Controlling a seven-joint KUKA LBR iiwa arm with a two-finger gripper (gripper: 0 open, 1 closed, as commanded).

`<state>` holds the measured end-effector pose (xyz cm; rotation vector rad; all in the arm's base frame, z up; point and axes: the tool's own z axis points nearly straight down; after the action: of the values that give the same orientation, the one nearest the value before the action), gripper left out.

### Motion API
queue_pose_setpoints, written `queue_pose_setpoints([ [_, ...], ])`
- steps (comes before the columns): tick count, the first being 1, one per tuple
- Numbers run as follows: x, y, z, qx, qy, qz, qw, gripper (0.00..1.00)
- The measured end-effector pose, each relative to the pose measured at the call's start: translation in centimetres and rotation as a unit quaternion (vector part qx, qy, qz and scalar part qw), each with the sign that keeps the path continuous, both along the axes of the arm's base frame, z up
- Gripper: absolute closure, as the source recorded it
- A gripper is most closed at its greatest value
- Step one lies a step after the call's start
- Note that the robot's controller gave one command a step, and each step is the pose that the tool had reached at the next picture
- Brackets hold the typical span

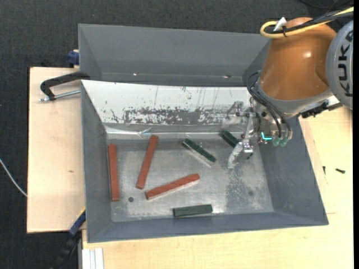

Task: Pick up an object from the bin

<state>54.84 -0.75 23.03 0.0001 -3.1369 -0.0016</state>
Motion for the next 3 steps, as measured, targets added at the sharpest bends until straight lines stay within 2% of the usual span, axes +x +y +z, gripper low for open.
queue_pose_setpoints([
  [1,0.1,0.0,0.4,0.000,-0.0037,0.000,1.0000,0.00],
  [2,0.6,1.2,-3.6,0.000,-0.0077,-0.003,1.0000,0.00],
  [3,-0.3,3.6,-9.8,0.000,-0.0047,-0.026,0.9997,0.00],
])
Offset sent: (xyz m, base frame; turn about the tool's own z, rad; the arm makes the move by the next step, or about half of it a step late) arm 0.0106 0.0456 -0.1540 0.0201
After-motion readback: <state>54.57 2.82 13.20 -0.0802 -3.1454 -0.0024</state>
